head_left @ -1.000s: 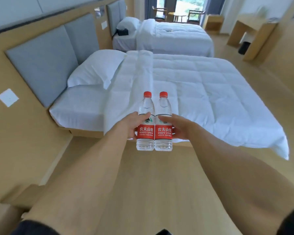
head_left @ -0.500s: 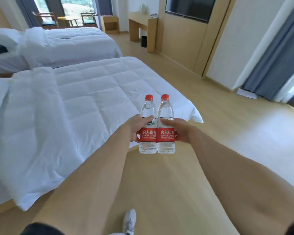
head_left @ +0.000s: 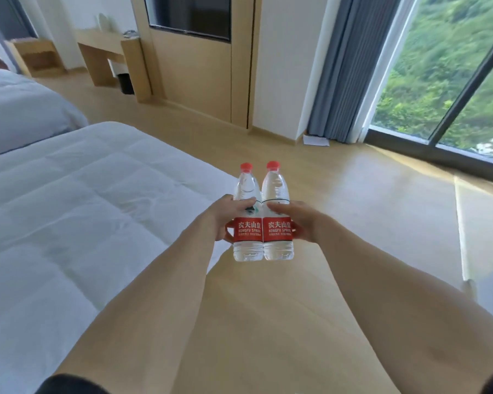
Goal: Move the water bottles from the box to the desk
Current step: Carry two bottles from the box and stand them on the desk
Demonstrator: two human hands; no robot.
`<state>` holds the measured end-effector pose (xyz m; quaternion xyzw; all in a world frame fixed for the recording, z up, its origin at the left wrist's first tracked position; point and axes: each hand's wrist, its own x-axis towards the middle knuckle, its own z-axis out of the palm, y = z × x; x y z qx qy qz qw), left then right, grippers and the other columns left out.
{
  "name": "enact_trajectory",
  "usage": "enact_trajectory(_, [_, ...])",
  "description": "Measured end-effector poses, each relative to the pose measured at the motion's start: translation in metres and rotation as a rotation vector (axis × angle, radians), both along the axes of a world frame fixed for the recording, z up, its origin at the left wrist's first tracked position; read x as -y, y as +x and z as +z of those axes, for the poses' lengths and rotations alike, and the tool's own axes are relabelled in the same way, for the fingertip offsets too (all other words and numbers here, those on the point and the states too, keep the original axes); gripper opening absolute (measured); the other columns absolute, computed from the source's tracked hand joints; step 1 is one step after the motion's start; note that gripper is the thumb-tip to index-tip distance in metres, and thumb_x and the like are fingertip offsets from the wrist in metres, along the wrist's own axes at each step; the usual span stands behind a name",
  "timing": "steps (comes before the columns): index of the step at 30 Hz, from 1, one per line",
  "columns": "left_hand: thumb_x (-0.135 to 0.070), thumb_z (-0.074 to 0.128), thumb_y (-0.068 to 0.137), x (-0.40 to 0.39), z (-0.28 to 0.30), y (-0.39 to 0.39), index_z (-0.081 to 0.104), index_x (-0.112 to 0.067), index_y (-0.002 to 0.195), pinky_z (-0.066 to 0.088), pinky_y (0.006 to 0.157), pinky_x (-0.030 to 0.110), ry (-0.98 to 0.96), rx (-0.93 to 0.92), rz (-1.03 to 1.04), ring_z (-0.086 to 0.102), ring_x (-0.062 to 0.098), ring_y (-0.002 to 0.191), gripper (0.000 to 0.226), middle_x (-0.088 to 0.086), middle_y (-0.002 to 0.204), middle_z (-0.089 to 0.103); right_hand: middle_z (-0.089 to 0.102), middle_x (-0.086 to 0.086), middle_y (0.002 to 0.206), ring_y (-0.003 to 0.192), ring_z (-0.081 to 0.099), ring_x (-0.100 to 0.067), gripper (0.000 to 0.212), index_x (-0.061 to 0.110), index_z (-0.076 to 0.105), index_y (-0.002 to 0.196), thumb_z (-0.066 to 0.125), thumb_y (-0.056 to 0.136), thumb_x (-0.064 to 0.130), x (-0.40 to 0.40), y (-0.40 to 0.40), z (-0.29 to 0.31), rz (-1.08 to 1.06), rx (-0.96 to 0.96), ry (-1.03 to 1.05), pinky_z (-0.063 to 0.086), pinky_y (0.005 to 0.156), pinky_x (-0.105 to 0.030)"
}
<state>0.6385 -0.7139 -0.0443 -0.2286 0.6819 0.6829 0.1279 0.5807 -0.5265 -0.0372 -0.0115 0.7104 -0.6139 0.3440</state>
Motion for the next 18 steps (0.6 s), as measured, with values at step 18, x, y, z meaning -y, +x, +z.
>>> enact_trajectory(18, [-0.039,0.069,0.092,-0.073,-0.025,-0.226,0.065,-0.022,0.105,0.055,0.089,0.058,-0.008,0.120,-0.196,0.066,0.027,0.109,0.022,0.005,0.114,0.070,0.075,-0.010,0.100,0.087,0.072,-0.024,0.032,0.011,0.062,0.112,0.073,0.090,0.031,-0.075,-0.201,-0.049,-0.195,0.119,0.021,0.059,0.076,-0.040])
